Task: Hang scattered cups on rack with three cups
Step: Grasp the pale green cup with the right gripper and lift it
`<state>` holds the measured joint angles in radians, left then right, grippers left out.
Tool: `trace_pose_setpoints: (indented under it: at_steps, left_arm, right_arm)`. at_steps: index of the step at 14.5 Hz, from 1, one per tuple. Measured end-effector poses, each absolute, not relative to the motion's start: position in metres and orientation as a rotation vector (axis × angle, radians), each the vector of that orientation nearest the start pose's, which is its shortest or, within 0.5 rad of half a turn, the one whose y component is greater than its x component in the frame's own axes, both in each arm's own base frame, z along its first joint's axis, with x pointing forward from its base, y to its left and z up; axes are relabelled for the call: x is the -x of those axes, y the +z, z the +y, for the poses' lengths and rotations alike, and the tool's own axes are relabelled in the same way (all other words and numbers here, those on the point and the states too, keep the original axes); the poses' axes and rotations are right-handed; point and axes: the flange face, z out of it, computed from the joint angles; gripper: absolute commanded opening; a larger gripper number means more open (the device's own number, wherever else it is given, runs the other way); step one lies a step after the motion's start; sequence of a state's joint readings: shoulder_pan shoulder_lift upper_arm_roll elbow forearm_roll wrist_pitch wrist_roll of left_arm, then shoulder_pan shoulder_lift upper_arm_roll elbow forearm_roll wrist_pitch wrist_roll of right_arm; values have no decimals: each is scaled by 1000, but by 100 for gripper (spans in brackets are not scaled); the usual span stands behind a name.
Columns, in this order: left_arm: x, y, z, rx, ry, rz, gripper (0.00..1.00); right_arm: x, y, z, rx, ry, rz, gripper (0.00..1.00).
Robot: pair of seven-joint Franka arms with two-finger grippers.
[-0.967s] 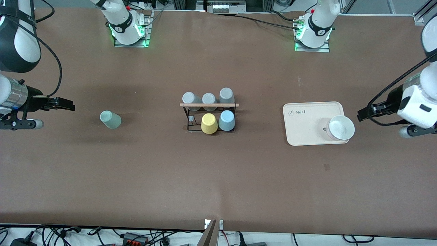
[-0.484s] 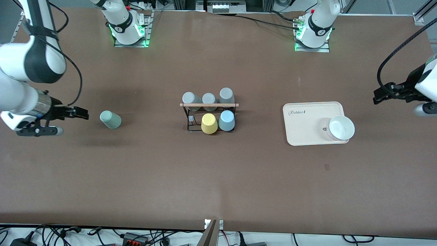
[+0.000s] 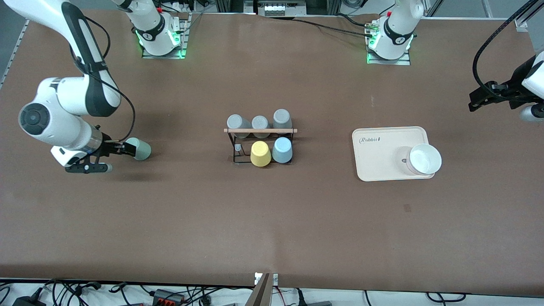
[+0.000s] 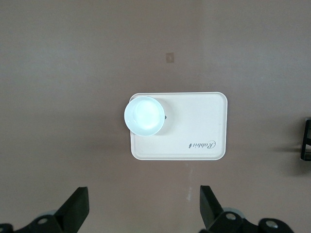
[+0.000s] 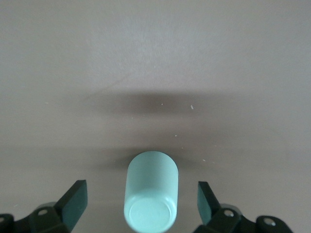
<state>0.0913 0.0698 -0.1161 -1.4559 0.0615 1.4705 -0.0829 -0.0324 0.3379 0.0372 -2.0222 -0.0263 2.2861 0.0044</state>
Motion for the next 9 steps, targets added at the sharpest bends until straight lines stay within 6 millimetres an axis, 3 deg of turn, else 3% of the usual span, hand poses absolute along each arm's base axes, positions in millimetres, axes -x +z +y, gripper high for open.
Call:
trace_pose_setpoints:
  at_steps: [3, 9]
  left_arm:
    - [-566, 635, 2, 3084, 68, -89, 100]
    - [-571, 637, 37, 3144, -6, -81, 100]
  right_arm:
    - [-579, 241, 2, 3143, 151, -26, 100]
    - [-568, 229, 2, 3141, 203, 6, 100]
